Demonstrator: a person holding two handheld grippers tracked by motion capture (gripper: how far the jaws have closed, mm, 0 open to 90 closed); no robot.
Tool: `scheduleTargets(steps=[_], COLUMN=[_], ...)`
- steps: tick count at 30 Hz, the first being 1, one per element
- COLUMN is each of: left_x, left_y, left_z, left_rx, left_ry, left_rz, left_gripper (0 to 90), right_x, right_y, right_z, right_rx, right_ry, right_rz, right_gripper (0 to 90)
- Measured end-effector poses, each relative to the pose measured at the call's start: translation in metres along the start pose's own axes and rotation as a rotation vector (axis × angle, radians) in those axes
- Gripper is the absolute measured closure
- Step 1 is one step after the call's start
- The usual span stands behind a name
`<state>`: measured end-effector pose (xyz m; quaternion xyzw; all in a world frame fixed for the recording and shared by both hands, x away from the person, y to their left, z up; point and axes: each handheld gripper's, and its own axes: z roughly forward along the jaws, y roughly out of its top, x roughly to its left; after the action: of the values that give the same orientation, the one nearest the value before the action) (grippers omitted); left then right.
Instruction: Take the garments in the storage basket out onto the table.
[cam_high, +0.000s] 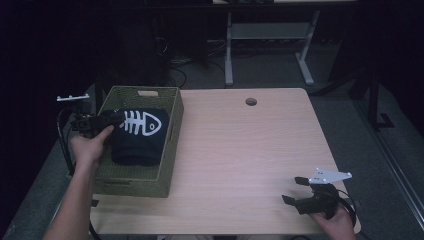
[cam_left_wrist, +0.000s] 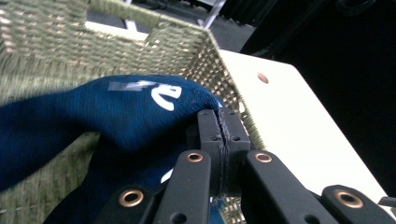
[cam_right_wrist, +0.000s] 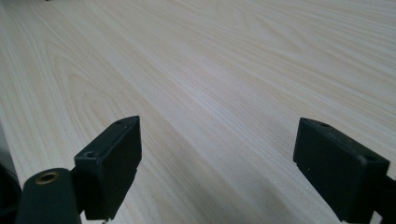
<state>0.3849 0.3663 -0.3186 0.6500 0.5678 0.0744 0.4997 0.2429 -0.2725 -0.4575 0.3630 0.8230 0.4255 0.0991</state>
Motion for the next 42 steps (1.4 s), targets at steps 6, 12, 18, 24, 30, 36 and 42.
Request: scheduleTargets(steps=[6, 12, 18, 24, 30, 36, 42], left_x=[-0.007, -0.009, -0.014, -0.02, -0.03, -0.041, -0.059], left_y=[0.004, 0.004, 0.009, 0.015, 0.024, 0.032, 0.041], left_z=[-0.005, -0.01, -0.016, -0.025, -0.04, -0.052, -0.063], left_rx=[-0.03, -0.039, -0.053, -0.078, -0.11, -0.138, -0.163], left_ry=[-0.025, -0.038, -0.049, -0.065, -0.084, -0.109, -0.143], left_rz=[0.004, 0.012, 0.027, 0.041, 0.062, 0.081, 0.113], left_gripper=[90.0, 90.0, 90.0, 90.0, 90.0, 90.0, 90.0], right_x=[0.0, 0.001, 0.001, 0.002, 0.001, 0.001, 0.002], right_y=[0.0, 0.0, 0.0, 0.0, 0.0, 0.001, 0.001], right_z=[-0.001, 0.0, 0.001, 0.0, 0.0, 0.001, 0.001], right_rx=[0.0, 0.001, 0.004, 0.001, 0.001, 0.002, 0.001], right_ry=[-0.001, -0.002, -0.002, 0.0, -0.003, -0.005, 0.0], right_rz=[-0.001, 0.0, -0.004, -0.003, -0.002, -0.002, -0.002], right_gripper=[15.0, 15.0, 15.0, 15.0, 15.0, 15.0, 15.0])
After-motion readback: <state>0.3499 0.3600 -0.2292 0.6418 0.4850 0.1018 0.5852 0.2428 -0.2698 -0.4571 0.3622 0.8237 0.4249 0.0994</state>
